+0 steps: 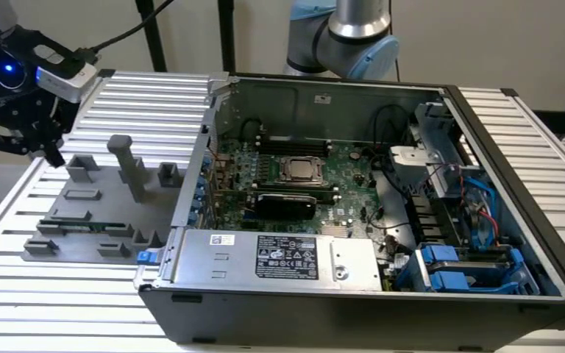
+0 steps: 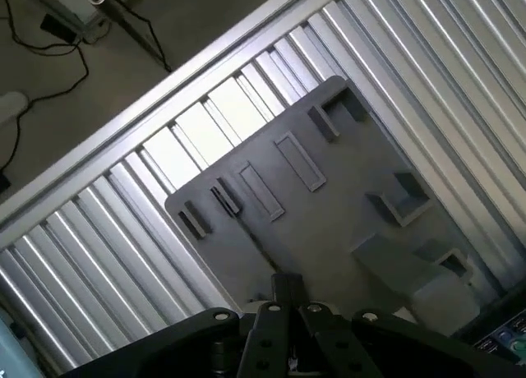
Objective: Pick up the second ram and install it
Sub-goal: 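Pick up the second ram and move it above second insertion slot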
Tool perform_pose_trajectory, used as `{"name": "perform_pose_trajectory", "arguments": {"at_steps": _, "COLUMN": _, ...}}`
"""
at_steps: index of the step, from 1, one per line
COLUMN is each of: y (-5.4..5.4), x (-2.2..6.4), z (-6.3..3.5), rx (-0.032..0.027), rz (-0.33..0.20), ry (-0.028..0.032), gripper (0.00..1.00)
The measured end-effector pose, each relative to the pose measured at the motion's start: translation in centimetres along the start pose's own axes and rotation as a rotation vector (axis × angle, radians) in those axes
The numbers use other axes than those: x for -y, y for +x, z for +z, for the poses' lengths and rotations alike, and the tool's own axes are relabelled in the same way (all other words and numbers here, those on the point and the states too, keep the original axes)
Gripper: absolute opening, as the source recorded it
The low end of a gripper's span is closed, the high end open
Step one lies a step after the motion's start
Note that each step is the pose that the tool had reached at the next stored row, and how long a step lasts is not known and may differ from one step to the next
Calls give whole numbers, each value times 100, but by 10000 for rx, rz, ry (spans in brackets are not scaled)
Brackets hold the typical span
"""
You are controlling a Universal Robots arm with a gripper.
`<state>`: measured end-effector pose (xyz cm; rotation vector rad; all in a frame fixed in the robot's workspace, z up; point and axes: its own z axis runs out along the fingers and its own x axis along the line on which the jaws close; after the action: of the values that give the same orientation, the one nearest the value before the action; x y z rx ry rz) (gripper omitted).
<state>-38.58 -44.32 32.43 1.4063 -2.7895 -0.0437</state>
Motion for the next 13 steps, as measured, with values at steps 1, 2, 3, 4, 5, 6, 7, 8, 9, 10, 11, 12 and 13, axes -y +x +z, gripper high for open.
{"name": "perform_pose_trajectory", "arguments": {"at_steps": 1, "y": 0, "x": 0, "z": 6, "rx": -5, "rz": -174, "ry": 2, "gripper": 0}}
{"name": "perform_pose_trajectory", "arguments": {"at_steps": 2, "y": 0, "x": 0, "z": 13, "rx": -11, "rz": -354, "ry": 3, "gripper": 0}}
{"name": "perform_pose_trajectory", "arguments": {"at_steps": 3, "y": 0, "x": 1, "z": 20, "rx": -16, "rz": -533, "ry": 6, "gripper": 0}}
{"name": "perform_pose_trajectory", "arguments": {"at_steps": 4, "y": 0, "x": 1, "z": 27, "rx": -23, "rz": -730, "ry": 8, "gripper": 0}}
{"name": "perform_pose_trajectory", "arguments": {"at_steps": 5, "y": 0, "x": 1, "z": 34, "rx": -28, "rz": -909, "ry": 11, "gripper": 0}}
{"name": "perform_pose_trajectory", "arguments": {"at_steps": 6, "y": 0, "x": 1, "z": 40, "rx": -34, "rz": -1078, "ry": 13, "gripper": 0}}
{"name": "perform_pose_trajectory", "arguments": {"at_steps": 7, "y": 0, "x": 1, "z": 46, "rx": -40, "rz": -1258, "ry": 16, "gripper": 0}}
{"name": "perform_pose_trajectory", "arguments": {"at_steps": 8, "y": 0, "x": 2, "z": 53, "rx": -46, "rz": -1453, "ry": 20, "gripper": 0}}
{"name": "perform_pose_trajectory", "arguments": {"at_steps": 9, "y": 0, "x": 2, "z": 59, "rx": -51, "rz": -1634, "ry": 23, "gripper": 0}}
{"name": "perform_pose_trajectory", "arguments": {"at_steps": 10, "y": 0, "x": 2, "z": 65, "rx": -59, "rz": -1813, "ry": 26, "gripper": 0}}
{"name": "perform_pose_trajectory", "arguments": {"at_steps": 11, "y": 0, "x": 2, "z": 71, "rx": -65, "rz": -1993, "ry": 29, "gripper": 0}}
{"name": "perform_pose_trajectory", "arguments": {"at_steps": 12, "y": 0, "x": 2, "z": 78, "rx": -71, "rz": -2173, "ry": 32, "gripper": 0}}
{"name": "perform_pose_trajectory", "arguments": {"at_steps": 13, "y": 0, "x": 3, "z": 84, "rx": -77, "rz": -2352, "ry": 35, "gripper": 0}}
